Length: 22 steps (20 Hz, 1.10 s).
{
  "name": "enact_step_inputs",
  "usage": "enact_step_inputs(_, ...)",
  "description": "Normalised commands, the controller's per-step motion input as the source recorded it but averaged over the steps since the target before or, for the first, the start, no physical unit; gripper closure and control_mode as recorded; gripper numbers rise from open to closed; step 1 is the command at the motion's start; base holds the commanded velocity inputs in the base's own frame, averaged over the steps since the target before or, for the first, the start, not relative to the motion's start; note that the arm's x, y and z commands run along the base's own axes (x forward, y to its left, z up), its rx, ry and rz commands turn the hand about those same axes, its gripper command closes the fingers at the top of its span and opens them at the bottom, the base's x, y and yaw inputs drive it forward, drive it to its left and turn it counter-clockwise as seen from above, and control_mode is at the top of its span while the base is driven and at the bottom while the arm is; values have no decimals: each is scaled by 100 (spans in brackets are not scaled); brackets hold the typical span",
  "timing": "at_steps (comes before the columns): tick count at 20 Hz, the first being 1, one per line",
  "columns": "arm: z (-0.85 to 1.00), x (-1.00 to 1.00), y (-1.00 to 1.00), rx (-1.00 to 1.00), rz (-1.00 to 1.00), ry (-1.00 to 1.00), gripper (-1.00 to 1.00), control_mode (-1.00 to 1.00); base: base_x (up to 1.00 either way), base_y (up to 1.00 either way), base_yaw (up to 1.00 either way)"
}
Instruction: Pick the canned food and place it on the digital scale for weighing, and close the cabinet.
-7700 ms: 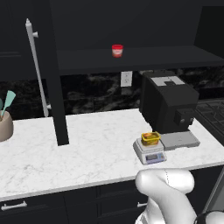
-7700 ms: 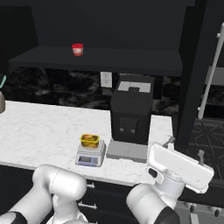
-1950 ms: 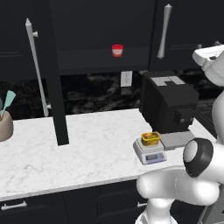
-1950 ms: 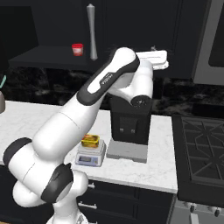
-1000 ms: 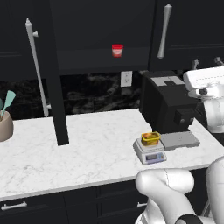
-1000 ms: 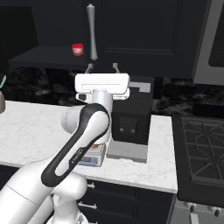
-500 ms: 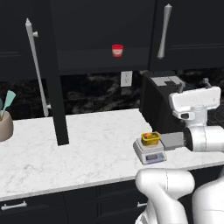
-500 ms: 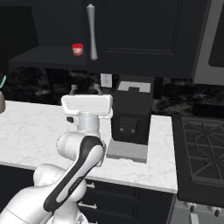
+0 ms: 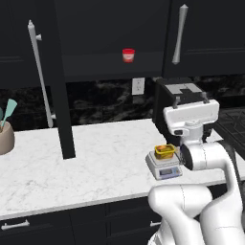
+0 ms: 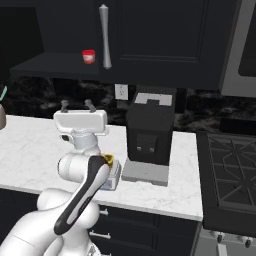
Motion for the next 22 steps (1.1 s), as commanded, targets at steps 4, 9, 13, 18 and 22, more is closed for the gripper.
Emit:
enact_step_inputs(4,-15,4,100,0,0,-20,-100,-100,0,0,0)
enact_step_inputs(9,-41,-17,92,0,0,-19,-100,-100,0,0,0)
enact_step_inputs(13,-47,-64,72,-4,0,-18,-100,-100,0,0,0)
enact_step_inputs(18,-44,-100,4,-3,0,16,-100,-100,0,0,0)
enact_step_inputs(22,-35,-100,36,-13,0,37,-100,-100,0,0,0)
